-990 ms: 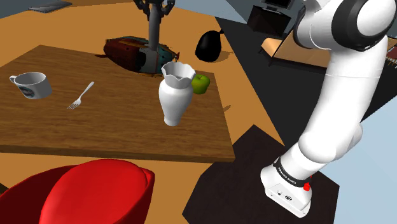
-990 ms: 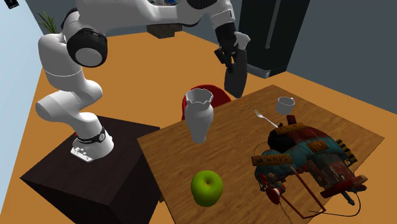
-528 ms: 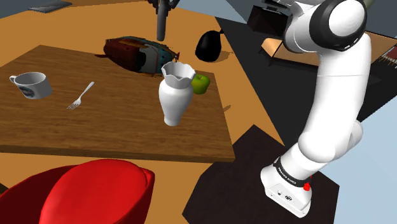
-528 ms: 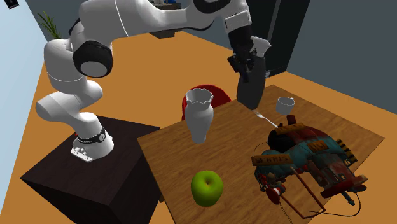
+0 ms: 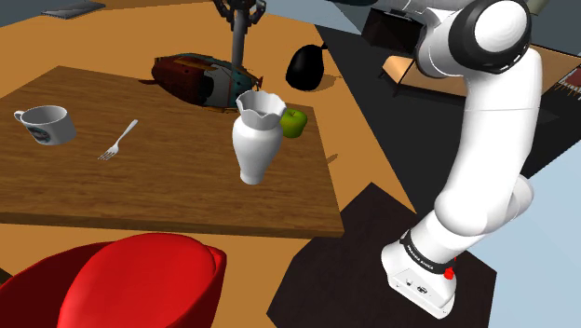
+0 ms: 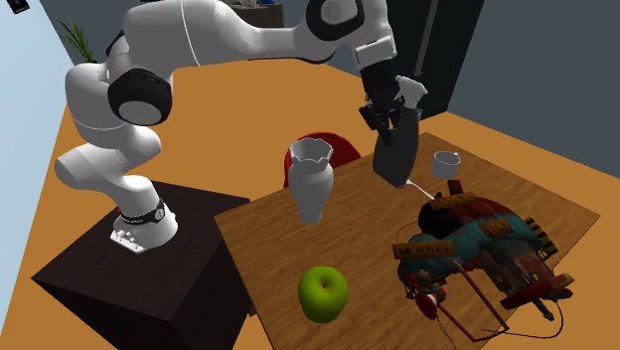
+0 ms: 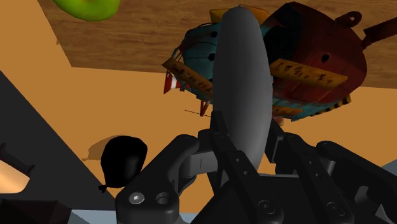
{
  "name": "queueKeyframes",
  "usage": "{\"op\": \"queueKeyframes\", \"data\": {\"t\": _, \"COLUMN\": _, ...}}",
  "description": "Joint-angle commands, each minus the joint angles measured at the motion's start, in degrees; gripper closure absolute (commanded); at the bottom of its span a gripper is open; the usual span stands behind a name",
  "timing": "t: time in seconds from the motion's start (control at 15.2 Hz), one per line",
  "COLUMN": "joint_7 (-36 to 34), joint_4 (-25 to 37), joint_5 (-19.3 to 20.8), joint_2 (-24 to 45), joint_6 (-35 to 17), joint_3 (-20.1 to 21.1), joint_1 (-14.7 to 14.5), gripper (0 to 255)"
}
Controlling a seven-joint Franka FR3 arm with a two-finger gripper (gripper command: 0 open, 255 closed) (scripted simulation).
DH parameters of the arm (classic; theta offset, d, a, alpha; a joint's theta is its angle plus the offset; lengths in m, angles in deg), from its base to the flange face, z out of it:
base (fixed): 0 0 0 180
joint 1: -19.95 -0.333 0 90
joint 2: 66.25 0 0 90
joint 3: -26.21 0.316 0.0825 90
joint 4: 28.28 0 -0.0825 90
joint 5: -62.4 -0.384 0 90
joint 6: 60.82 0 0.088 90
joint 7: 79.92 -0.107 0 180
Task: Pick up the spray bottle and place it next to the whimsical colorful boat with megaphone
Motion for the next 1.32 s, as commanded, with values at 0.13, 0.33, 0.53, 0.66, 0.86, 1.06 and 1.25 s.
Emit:
{"op": "queueKeyframes", "data": {"t": 0.13, "joint_7": -1.8, "joint_4": -3.9, "joint_5": 0.1, "joint_2": -0.3, "joint_6": -2.7, "joint_3": 0.1, "joint_1": 1.5, "gripper": 255}}
{"op": "queueKeyframes", "data": {"t": 0.33, "joint_7": -3.1, "joint_4": -6.5, "joint_5": 0.3, "joint_2": -0.5, "joint_6": -4.6, "joint_3": 0.1, "joint_1": 2.5, "gripper": 255}}
{"op": "queueKeyframes", "data": {"t": 0.53, "joint_7": -4.4, "joint_4": -8.8, "joint_5": 0.6, "joint_2": -0.5, "joint_6": -6.4, "joint_3": 0.0, "joint_1": 3.3, "gripper": 255}}
{"op": "queueKeyframes", "data": {"t": 0.66, "joint_7": -5.2, "joint_4": -10.3, "joint_5": 0.9, "joint_2": -0.4, "joint_6": -7.6, "joint_3": -0.2, "joint_1": 3.7, "gripper": 255}}
{"op": "queueKeyframes", "data": {"t": 0.86, "joint_7": -6.4, "joint_4": -12.3, "joint_5": 1.4, "joint_2": -0.2, "joint_6": -9.2, "joint_3": -0.4, "joint_1": 4.2, "gripper": 255}}
{"op": "queueKeyframes", "data": {"t": 1.06, "joint_7": -7.7, "joint_4": -14.1, "joint_5": 2.1, "joint_2": 0.1, "joint_6": -10.8, "joint_3": -0.7, "joint_1": 4.5, "gripper": 255}}
{"op": "queueKeyframes", "data": {"t": 1.25, "joint_7": -8.9, "joint_4": -15.7, "joint_5": 2.8, "joint_2": 0.5, "joint_6": -12.3, "joint_3": -1.1, "joint_1": 4.8, "gripper": 255}}
